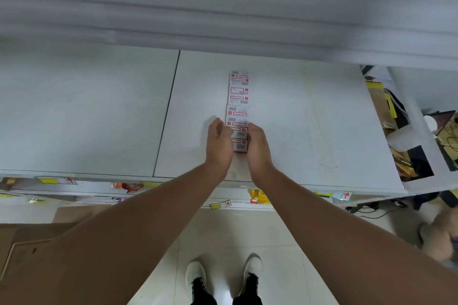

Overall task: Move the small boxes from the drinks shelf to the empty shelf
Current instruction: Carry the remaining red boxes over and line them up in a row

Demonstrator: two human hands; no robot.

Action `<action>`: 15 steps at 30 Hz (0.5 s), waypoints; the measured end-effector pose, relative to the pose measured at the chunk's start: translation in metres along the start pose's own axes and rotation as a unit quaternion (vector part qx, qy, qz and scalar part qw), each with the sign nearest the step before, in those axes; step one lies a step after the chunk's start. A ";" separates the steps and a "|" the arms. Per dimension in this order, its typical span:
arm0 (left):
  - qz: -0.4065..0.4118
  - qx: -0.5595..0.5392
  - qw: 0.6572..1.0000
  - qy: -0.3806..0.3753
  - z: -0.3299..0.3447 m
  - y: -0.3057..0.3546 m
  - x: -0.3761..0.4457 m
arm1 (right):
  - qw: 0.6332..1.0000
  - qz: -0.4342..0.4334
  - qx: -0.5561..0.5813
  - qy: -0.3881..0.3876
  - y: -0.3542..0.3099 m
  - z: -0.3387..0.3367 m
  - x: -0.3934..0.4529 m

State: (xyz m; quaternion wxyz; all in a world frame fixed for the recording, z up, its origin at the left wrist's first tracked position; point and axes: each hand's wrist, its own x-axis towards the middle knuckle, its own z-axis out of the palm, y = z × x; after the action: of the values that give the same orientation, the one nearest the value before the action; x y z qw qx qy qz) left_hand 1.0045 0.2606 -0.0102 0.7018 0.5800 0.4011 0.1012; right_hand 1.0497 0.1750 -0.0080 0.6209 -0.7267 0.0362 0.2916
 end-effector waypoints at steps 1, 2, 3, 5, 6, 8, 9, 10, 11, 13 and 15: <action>-0.001 0.009 1.000 -0.003 -0.006 0.001 -0.002 | 1.000 0.001 -0.017 0.000 -0.001 -0.004 -0.002; -0.003 0.018 1.000 -0.005 -0.012 0.003 -0.005 | 0.999 -0.005 -0.033 0.002 -0.003 -0.008 -0.007; -0.005 0.031 0.999 -0.008 -0.019 0.005 -0.009 | 0.998 -0.010 -0.057 0.004 -0.005 -0.012 -0.011; -0.002 0.083 0.996 -0.009 -0.034 0.009 -0.020 | 0.995 -0.023 -0.096 0.005 -0.013 -0.018 -0.027; 0.011 0.119 0.993 -0.010 -0.043 0.009 -0.025 | 0.994 -0.025 -0.109 0.006 -0.018 -0.021 -0.038; 0.036 0.196 0.980 -0.029 -0.062 0.002 -0.031 | 0.989 -0.029 -0.145 0.004 -0.022 -0.028 -0.055; 0.054 0.240 0.968 -0.047 -0.073 0.000 -0.035 | 0.983 -0.030 -0.179 0.001 -0.021 -0.032 -0.063; 0.074 0.285 0.953 -0.064 -0.085 -0.002 -0.039 | 0.974 -0.039 -0.222 -0.004 -0.018 -0.037 -0.070; 0.089 0.328 0.937 -0.080 -0.095 -0.001 -0.044 | 0.960 -0.051 -0.276 -0.006 -0.015 -0.041 -0.075; 0.115 0.400 0.902 -0.109 -0.115 0.002 -0.053 | 0.922 -0.068 -0.382 -0.013 -0.013 -0.048 -0.086; 0.126 0.454 0.873 -0.125 -0.128 0.009 -0.064 | 0.886 -0.070 -0.457 -0.030 -0.018 -0.051 -0.101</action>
State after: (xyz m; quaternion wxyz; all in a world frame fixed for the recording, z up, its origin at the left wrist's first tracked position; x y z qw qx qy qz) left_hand 0.8778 0.3182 0.0258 0.3869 0.8881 0.2355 -0.0777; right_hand 0.9926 0.1004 0.0584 0.2398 -0.9216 -0.1701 0.2533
